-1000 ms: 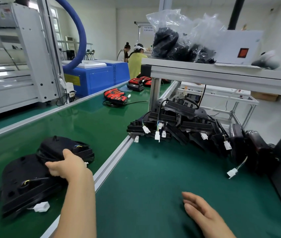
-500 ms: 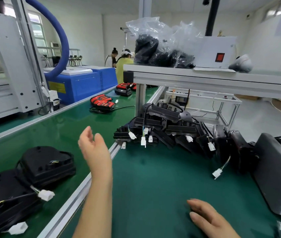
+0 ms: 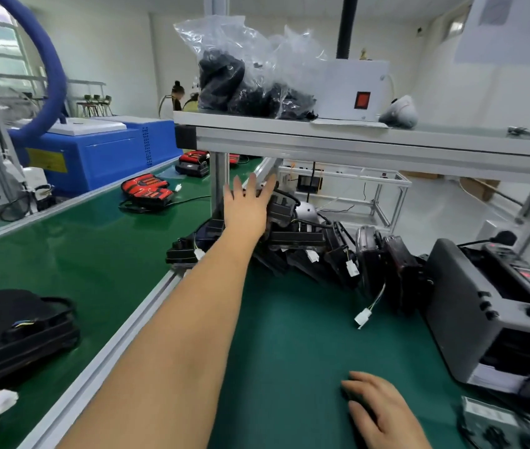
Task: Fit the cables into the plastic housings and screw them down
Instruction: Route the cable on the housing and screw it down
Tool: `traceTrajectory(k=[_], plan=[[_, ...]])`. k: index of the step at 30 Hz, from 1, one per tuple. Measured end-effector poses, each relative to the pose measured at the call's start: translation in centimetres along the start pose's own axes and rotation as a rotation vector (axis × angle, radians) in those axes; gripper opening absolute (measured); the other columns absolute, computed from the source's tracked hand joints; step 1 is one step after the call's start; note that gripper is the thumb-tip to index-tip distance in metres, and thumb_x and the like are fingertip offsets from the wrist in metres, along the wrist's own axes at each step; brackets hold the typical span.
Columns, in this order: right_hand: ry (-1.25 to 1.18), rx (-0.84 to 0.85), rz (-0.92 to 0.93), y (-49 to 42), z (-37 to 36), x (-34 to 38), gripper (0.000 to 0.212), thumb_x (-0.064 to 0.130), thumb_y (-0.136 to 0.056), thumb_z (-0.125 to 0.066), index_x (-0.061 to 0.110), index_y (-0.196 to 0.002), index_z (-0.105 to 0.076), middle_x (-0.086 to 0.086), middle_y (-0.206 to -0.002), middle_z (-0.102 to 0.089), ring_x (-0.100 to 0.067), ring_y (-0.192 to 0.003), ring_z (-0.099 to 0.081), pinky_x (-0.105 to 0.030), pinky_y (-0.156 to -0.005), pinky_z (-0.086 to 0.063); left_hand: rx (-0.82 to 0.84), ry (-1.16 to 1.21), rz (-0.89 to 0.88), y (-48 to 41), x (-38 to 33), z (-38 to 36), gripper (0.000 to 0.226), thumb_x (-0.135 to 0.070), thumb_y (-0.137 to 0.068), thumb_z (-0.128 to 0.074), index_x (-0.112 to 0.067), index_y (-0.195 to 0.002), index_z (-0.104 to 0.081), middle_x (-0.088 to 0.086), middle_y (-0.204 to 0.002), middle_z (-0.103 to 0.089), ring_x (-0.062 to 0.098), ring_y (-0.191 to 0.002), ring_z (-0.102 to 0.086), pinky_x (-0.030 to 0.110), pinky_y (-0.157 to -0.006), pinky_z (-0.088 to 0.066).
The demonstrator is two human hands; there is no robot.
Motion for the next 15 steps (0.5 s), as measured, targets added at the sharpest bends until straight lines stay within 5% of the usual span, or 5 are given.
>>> traceTrajectory(k=[3,6,15], plan=[[-0.002,-0.034,0.003,0.2,0.1,0.1,0.034,0.012,-0.079,-0.072,0.024,-0.111,-0.07,0.015,-0.126,-0.052,0.008,-0.114,-0.034,-0.001,-0.094,-0.025,0.05,-0.019,-0.105,-0.4,-0.5,-0.4,0.087,-0.003,-0.086,-0.054,-0.033,-0.152,-0.006,0.017,-0.151,-0.027,0.044,-0.133,-0.032,0.062,-0.107,-0.024],[0.006,-0.045,0.015,0.2,0.2,0.3,0.034,0.015,-0.08,-0.071,0.026,-0.113,-0.069,0.018,-0.128,-0.048,0.01,-0.113,-0.033,0.001,-0.093,-0.024,0.044,0.035,-0.174,-0.7,-0.6,0.0,0.083,0.005,-0.084,-0.048,-0.031,-0.151,-0.015,0.019,-0.14,-0.038,0.042,-0.115,-0.045,0.052,-0.087,-0.046],[0.097,0.067,-0.04,0.4,-0.1,0.6,0.032,0.032,-0.092,-0.054,0.042,-0.122,-0.054,0.031,-0.13,-0.034,0.016,-0.121,-0.02,-0.001,-0.093,-0.018,-0.107,0.118,-0.227,1.5,-1.8,3.9,0.074,-0.005,-0.081,-0.06,-0.029,-0.144,-0.029,0.01,-0.121,-0.045,0.028,-0.107,-0.045,0.032,-0.066,-0.039]])
Point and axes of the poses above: each hand's wrist, its own y-axis away from the middle knuckle, its own z-axis out of the back of the hand, x = y × z, the point moved 9 cm from there along -y, towards the middle knuckle
